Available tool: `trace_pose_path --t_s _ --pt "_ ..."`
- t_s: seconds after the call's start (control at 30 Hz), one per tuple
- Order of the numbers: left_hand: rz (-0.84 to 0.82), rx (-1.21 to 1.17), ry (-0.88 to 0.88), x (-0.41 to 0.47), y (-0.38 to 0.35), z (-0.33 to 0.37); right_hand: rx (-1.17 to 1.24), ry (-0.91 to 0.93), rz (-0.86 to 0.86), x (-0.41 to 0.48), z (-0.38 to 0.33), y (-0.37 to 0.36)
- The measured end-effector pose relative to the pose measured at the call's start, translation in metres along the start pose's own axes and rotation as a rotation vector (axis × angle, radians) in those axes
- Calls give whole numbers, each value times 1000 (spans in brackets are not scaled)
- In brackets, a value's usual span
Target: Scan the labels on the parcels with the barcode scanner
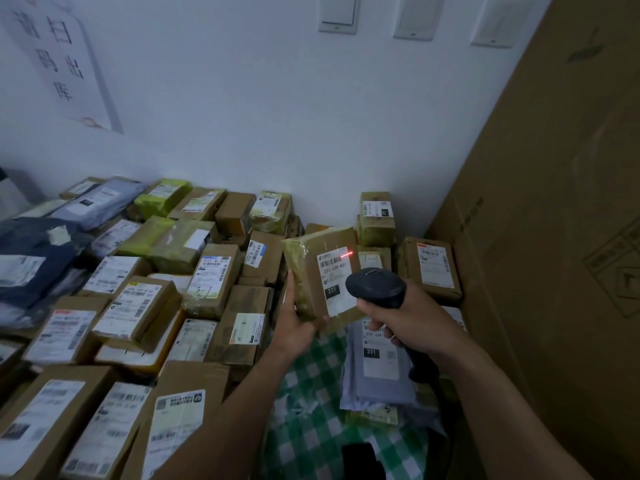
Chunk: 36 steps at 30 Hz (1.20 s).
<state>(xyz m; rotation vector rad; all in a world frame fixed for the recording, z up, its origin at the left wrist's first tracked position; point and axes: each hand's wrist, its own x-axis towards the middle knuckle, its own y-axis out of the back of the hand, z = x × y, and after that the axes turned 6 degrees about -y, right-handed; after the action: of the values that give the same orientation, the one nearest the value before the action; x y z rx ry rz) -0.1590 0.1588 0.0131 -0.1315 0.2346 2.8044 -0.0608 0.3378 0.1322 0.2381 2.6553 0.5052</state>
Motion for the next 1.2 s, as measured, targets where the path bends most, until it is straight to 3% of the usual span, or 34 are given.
trace_pose_path --t_s 0.4,0.57,0.9,1.2 --pt "8 44 21 -1 5 -1 21 -12 -9 4 2 3" --pt "79 297 17 -17 26 -18 45 -31 32 9 15 7" --pt "-278 621 295 -41 28 -44 11 -91 21 20 36 -13" --pt "-297 526 376 -30 10 -41 26 -130 4 31 48 -11"
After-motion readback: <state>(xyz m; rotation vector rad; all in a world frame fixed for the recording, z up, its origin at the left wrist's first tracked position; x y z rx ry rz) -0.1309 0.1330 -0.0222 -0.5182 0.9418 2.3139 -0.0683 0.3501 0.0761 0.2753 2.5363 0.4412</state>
